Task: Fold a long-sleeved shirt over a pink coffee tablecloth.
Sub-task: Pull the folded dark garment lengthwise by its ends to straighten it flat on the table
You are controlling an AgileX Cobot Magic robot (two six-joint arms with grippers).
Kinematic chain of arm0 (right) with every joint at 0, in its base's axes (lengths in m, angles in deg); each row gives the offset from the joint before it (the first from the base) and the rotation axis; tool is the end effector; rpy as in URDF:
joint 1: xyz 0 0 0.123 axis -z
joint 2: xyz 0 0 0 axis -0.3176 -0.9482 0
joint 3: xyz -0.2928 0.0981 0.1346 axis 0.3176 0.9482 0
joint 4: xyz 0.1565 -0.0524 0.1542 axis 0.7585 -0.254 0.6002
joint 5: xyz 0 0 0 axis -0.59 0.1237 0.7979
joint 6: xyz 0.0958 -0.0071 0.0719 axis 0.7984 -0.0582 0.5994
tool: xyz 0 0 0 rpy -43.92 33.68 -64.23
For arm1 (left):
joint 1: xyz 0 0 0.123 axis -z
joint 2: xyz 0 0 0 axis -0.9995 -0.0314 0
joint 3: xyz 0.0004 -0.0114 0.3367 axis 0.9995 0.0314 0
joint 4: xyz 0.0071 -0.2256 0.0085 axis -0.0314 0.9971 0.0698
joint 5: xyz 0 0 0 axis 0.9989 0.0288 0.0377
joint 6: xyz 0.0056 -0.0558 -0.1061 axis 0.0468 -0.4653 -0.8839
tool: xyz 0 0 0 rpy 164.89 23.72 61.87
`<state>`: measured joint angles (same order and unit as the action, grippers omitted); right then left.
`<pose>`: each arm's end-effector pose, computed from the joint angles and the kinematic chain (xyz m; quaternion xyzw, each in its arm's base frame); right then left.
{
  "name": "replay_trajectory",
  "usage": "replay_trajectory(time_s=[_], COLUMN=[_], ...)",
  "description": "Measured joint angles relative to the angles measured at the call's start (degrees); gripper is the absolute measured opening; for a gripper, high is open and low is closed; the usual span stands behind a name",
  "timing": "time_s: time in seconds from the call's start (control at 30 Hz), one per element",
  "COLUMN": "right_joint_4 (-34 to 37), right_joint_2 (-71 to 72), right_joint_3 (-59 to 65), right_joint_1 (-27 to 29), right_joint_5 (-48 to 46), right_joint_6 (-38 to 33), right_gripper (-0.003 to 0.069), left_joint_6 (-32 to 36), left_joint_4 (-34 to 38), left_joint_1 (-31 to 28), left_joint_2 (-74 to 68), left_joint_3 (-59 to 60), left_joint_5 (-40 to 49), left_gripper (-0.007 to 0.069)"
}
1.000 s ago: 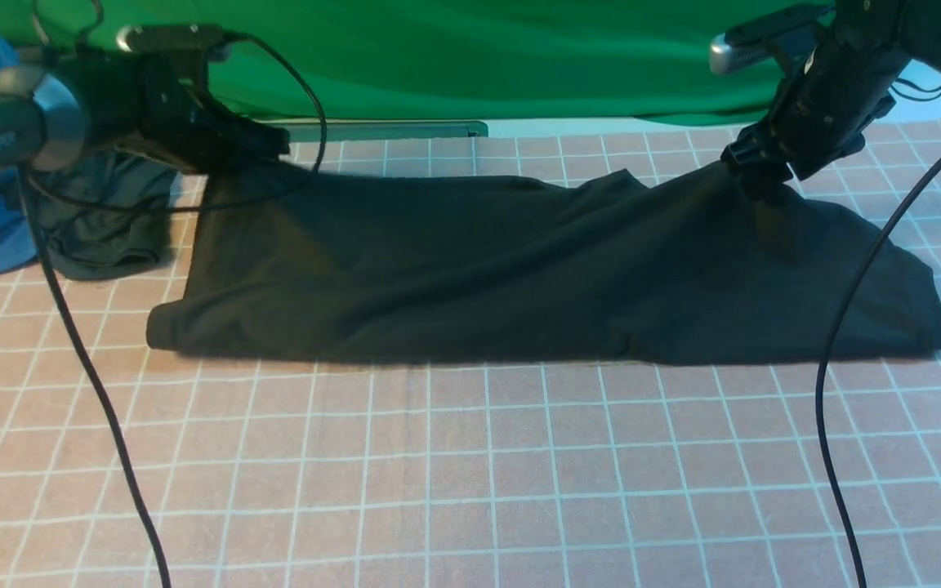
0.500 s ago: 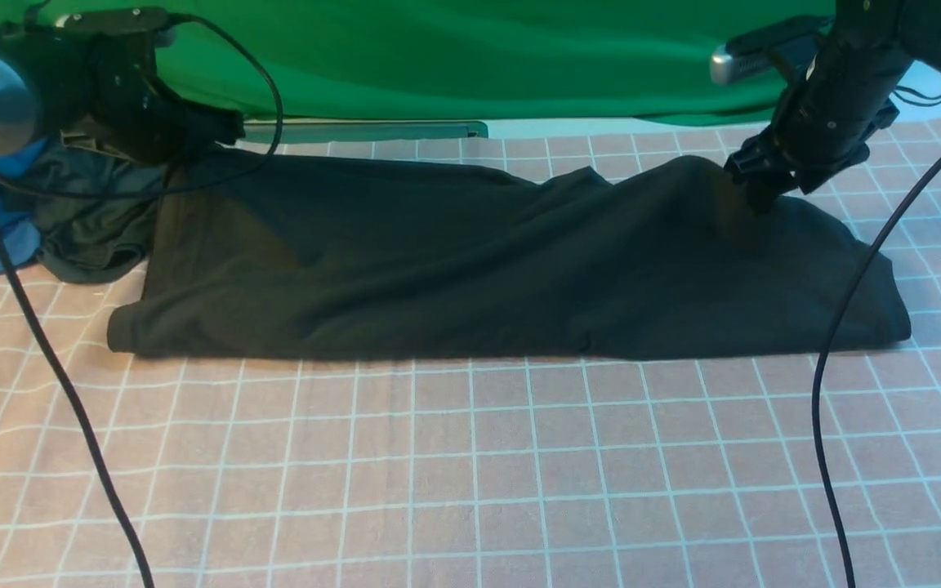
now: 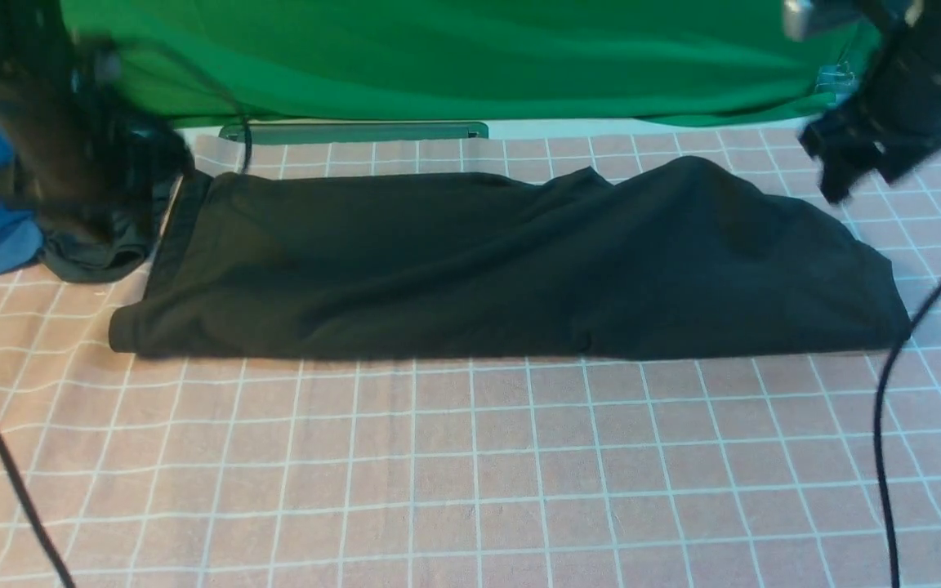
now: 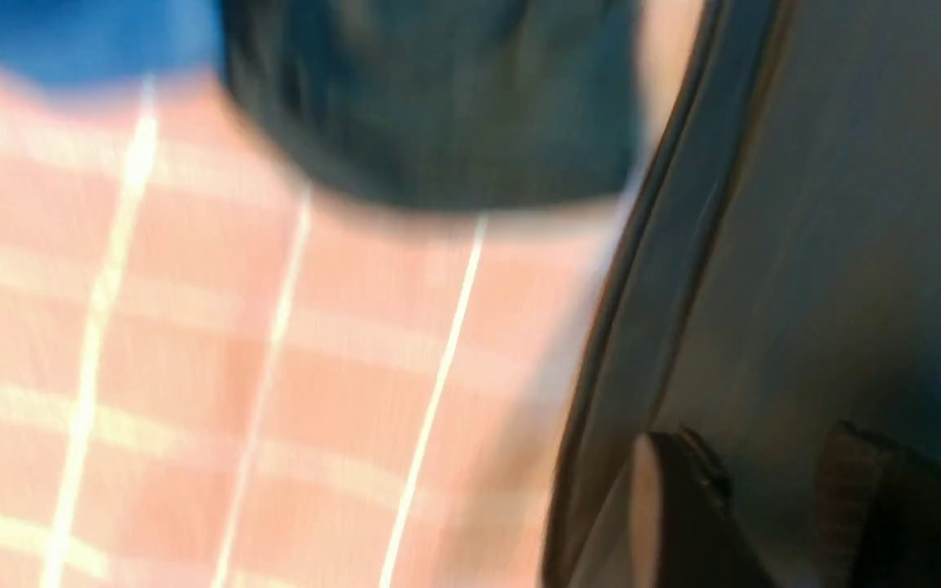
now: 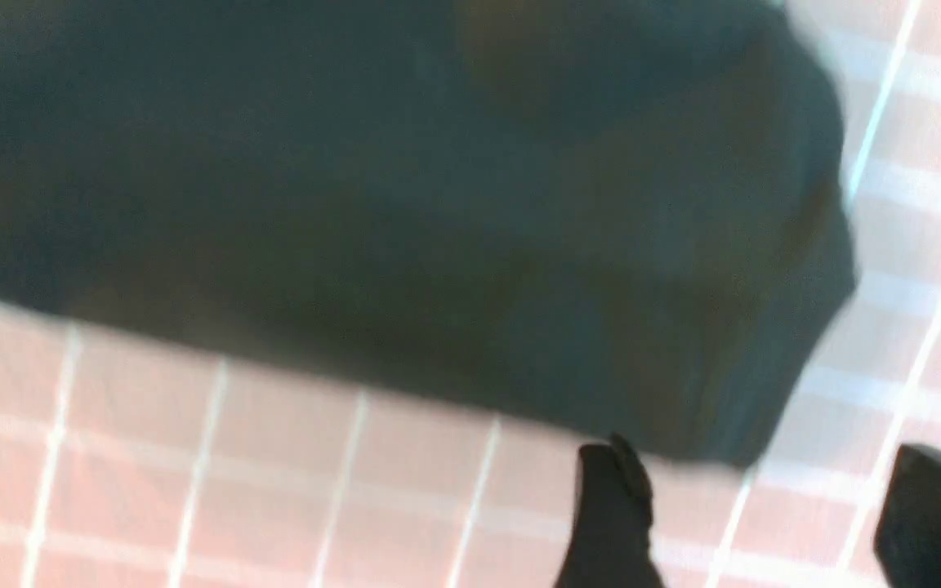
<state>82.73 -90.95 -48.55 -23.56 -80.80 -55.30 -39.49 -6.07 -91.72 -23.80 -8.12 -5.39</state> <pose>0.3958 0.0286 0.3164 -0.1089 0.9849 -0.0297 0.1314 0.4007 0.0384 0.2601 -0.1115 0.9800 0.0498 0.1568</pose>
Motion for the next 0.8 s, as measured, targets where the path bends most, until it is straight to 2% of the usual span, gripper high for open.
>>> replay_trajectory(time_s=[0.17,0.3,0.67,0.8], right_joint_4=[0.1,0.2,0.5,0.7], right_joint_2=[2.4,2.6,2.7,2.7], right_joint_3=[9.5,10.9,11.0,11.0], right_joint_1=[4.1,6.0,6.4,6.4], right_joint_5=[2.2,2.5,3.4,3.4], right_joint_6=[0.5,0.5,-0.7,-0.7], right_gripper=[0.0463,0.0463,0.0463,0.0463], left_joint_6=[-4.3,-6.8,-7.2,-7.1], left_joint_4=[-0.5,-1.0,-0.5,1.1], left_joint_1=[0.0,-0.9,-2.3,-2.3], left_joint_2=[1.0,1.3,1.2,-0.9], left_joint_3=[8.5,9.4,9.4,9.4], left_joint_5=[-3.5,-5.8,-7.9,-7.6], left_gripper=[0.0140,0.0162,0.0559,0.0591])
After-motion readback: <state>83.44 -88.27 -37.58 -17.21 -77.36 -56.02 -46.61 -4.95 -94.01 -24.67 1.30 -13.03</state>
